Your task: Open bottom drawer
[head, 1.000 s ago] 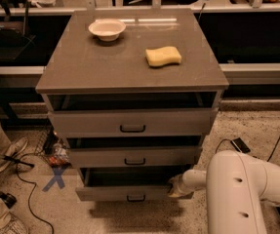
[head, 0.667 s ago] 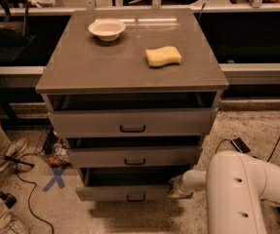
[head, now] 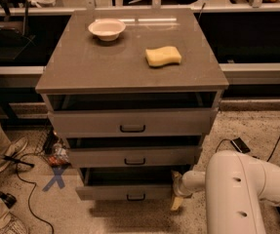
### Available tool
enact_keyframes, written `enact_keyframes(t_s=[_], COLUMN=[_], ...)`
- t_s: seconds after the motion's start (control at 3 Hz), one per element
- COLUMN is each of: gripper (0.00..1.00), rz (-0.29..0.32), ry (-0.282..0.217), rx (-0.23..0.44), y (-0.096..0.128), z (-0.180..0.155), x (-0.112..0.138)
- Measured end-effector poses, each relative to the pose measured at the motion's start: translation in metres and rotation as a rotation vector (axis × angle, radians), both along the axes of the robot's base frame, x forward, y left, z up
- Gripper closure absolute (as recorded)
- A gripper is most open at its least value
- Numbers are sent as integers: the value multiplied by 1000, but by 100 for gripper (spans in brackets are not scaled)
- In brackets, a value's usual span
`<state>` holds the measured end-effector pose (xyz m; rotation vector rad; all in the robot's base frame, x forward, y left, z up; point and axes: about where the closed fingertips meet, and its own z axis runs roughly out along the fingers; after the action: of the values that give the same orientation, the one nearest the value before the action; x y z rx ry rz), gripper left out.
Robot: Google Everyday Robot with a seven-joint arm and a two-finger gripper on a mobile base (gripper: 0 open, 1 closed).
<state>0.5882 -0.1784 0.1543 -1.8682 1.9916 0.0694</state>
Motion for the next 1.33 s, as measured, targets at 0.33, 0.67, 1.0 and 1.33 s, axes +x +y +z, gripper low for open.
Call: enact_keyframes(t_s=[0.33, 0.67, 1.0, 1.33], gripper=[0, 0, 17, 48], rz=[17, 37, 48, 50], ry=[28, 69, 94, 109], rx=[-28, -60, -86, -94], y=[3, 8, 11, 11], z=[-2, -5, -8, -10], x=[-13, -30, -43, -51])
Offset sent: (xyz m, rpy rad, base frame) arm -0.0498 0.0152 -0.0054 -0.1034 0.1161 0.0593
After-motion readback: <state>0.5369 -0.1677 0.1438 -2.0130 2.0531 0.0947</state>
